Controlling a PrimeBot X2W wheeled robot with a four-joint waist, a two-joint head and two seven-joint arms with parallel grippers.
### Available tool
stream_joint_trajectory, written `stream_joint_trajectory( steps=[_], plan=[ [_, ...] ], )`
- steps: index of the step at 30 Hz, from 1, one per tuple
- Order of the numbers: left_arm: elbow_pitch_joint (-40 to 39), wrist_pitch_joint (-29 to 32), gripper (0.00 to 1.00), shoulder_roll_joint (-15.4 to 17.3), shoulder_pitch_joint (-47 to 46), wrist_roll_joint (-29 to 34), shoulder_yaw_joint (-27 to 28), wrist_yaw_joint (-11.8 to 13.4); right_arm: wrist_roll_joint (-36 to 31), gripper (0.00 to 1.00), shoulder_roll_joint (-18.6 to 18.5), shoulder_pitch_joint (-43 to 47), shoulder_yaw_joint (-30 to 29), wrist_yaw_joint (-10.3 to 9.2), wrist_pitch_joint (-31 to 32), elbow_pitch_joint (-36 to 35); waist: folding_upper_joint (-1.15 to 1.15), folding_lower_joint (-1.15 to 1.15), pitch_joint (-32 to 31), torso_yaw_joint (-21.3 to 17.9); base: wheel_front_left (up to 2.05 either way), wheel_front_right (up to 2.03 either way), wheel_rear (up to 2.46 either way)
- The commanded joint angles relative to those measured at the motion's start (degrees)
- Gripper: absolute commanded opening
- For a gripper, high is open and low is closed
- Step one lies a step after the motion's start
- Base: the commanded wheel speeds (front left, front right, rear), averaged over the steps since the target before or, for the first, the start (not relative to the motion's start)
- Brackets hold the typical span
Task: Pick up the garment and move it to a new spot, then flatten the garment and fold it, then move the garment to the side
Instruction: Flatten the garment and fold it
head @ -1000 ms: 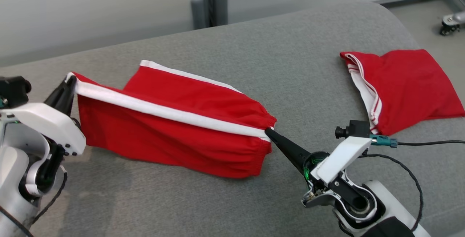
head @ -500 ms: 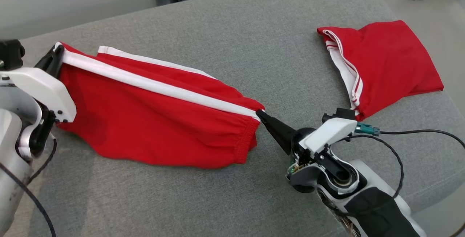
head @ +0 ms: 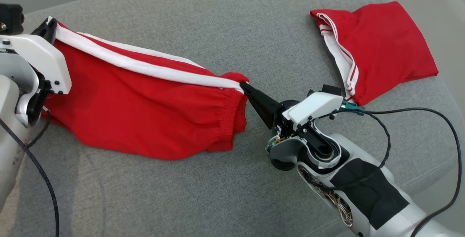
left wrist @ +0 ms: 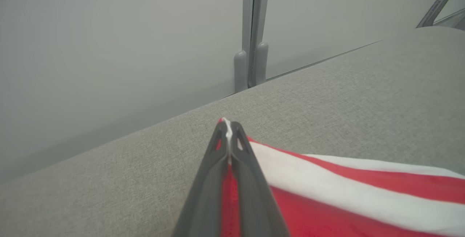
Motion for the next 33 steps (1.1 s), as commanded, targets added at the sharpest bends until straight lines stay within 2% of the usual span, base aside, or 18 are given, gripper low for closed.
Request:
stream_joint_trajectory(
  steps=[1,16,17,18,19,27,33],
  plan=[
    [1.2,-0.25,0.0,0.02,-1.28,0.43,-0.11,-0.19,0.7,0.0,-0.34,-1.23,0.43,0.06,-0.9,0.11,0.0,0.0,0.63,-0.46,0.0,0.0,0.0],
    [12.75,-4.5,0.0,-3.9,-6.5,1.71,-1.7,-2.19,2.87,0.0,-0.32,-4.69,4.77,0.06,-4.59,3.04,0.0,0.0,3.43,-1.35,0.0,0.0,0.0],
    [13.36,-4.75,0.07,-4.24,-6.7,1.65,-1.77,-2.47,3.02,0.16,-0.34,-4.66,4.92,0.06,-4.79,3.33,0.0,0.0,3.43,-1.33,0.0,0.0,0.0],
    [13.94,-4.99,0.6,-4.52,-6.88,1.57,-1.81,-2.56,3.1,0.75,-0.39,-4.69,4.99,0.06,-5.24,3.63,0.0,0.0,3.4,-1.3,0.0,0.0,0.0],
    [14.59,-5.43,1.0,-4.77,-7.07,1.31,-1.6,-2.28,3.29,1.0,-0.45,-4.73,5.05,0.06,-5.58,4.0,0.0,0.0,3.35,-1.25,0.0,0.0,0.0],
    [18.19,-9.77,1.0,-6.66,-7.36,0.4,-0.95,-2.8,2.83,1.0,-0.93,-5.66,6.85,0.05,-7.37,6.01,0.0,0.0,1.84,-0.39,0.0,0.0,0.0],
    [19.66,-15.01,1.0,-7.8,-6.54,0.0,-0.49,-3.76,-1.49,1.0,-5.13,-7.16,11.05,0.06,-10.67,6.93,0.0,0.0,-1.6,1.03,0.0,0.0,0.0]
  ],
)
